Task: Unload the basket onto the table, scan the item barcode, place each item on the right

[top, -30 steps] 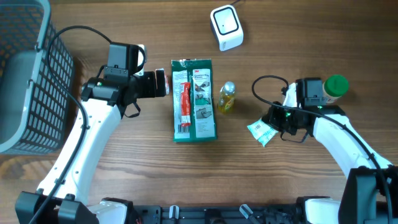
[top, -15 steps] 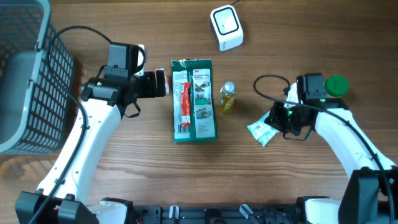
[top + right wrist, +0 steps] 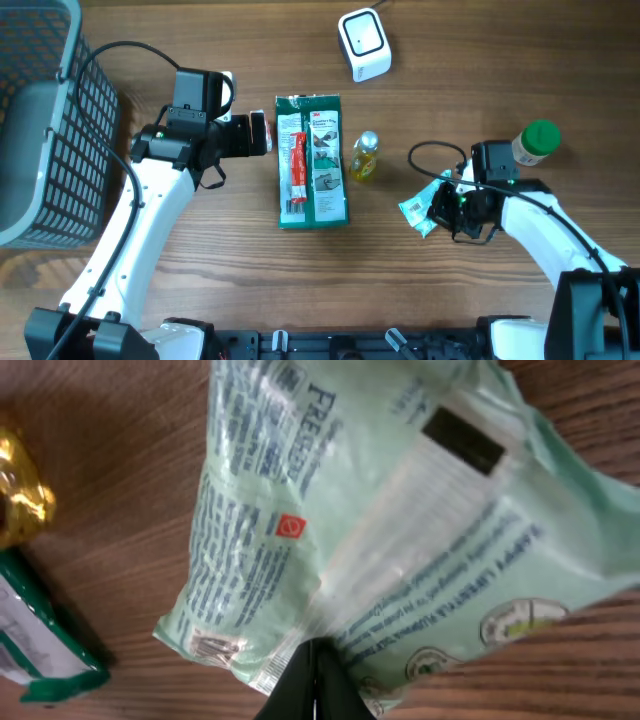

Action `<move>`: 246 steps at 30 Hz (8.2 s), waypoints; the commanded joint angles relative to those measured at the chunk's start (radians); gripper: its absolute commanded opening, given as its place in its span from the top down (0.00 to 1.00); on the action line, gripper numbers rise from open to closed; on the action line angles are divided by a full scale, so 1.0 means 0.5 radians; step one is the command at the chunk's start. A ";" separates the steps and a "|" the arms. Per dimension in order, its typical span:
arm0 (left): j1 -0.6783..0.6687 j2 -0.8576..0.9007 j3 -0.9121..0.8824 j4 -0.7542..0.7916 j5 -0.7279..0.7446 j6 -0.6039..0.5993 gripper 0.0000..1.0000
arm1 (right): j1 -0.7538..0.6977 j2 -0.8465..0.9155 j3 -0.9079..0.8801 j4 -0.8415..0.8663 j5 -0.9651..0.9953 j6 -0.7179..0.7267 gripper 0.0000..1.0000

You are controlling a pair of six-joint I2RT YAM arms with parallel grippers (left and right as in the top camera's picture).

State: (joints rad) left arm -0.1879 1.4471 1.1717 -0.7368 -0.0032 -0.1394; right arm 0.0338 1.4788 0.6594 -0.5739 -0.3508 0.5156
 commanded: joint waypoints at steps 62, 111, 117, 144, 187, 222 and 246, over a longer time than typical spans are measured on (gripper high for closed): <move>0.004 -0.011 0.019 0.006 -0.019 0.008 0.00 | 0.004 -0.153 0.381 -0.526 0.315 -0.179 0.96; 0.004 -0.011 0.019 0.006 -0.019 0.008 0.00 | 0.004 -0.111 0.472 -0.623 0.464 -0.560 0.14; 0.004 -0.011 0.019 0.006 -0.019 0.008 0.00 | 0.002 0.014 0.459 -0.506 0.613 -0.552 0.12; 0.004 -0.011 0.019 0.006 -0.019 0.008 0.00 | -0.187 0.111 0.527 -0.599 0.404 -0.615 0.03; 0.004 -0.011 0.019 0.005 -0.019 0.008 0.00 | -0.186 -0.264 0.096 -0.179 -0.198 -0.400 0.96; 0.004 -0.011 0.019 0.006 -0.019 0.008 0.00 | -0.171 -0.394 1.337 -0.462 -0.166 -0.980 0.96; 0.004 -0.011 0.019 0.006 -0.019 0.008 0.00 | 0.874 1.573 2.449 1.180 2.191 -2.842 0.96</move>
State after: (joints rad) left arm -0.1879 1.4475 1.1717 -0.7364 -0.0032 -0.1398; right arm 0.4744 2.2211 1.8660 0.0010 0.6624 -0.8558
